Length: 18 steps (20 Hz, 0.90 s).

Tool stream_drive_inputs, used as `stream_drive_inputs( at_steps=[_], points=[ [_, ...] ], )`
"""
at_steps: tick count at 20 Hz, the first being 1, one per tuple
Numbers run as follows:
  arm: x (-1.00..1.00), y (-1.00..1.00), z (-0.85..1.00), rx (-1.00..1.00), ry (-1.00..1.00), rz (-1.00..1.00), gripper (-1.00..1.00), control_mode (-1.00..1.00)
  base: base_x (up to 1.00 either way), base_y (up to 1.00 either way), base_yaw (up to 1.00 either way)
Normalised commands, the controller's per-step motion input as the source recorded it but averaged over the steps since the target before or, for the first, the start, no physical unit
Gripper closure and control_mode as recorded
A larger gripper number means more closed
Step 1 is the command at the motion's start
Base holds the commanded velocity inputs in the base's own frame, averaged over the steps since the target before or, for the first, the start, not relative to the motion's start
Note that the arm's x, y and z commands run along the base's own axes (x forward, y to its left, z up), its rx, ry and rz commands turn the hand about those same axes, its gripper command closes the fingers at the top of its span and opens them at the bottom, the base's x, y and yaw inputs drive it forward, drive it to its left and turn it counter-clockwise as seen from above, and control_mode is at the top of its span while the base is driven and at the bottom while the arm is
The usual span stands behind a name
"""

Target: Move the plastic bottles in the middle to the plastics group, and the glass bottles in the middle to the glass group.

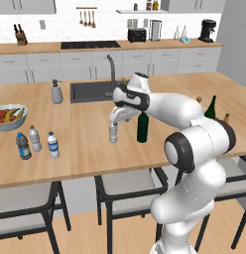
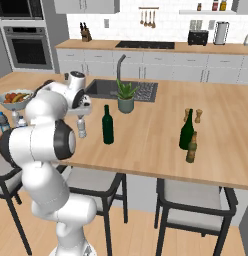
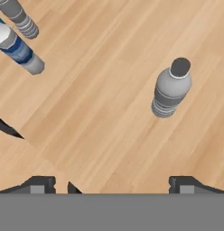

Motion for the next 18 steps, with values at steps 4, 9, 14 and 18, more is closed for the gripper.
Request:
stream_drive_inputs(
  at_steps=[4, 9, 14, 18],
  points=[
    [0.44, -0.02, -0.14, -0.02, 0.0, 0.02, -1.0, -1.0, 0.0, 0.0, 0.0],
    [0.28, 0.12, -0.18, -0.1, 0.0, -0.02, -1.0, -1.0, 0.0, 0.0, 0.0],
    [0.25, 0.07, -0.25, -0.13, 0.0, -0.17, -1.0, -1.0, 0.0, 0.0, 0.0],
    [0.33, -0.02, -0.15, -0.01, 0.0, -0.16, -1.0, -1.0, 0.0, 0.0, 0.0]
  ],
)
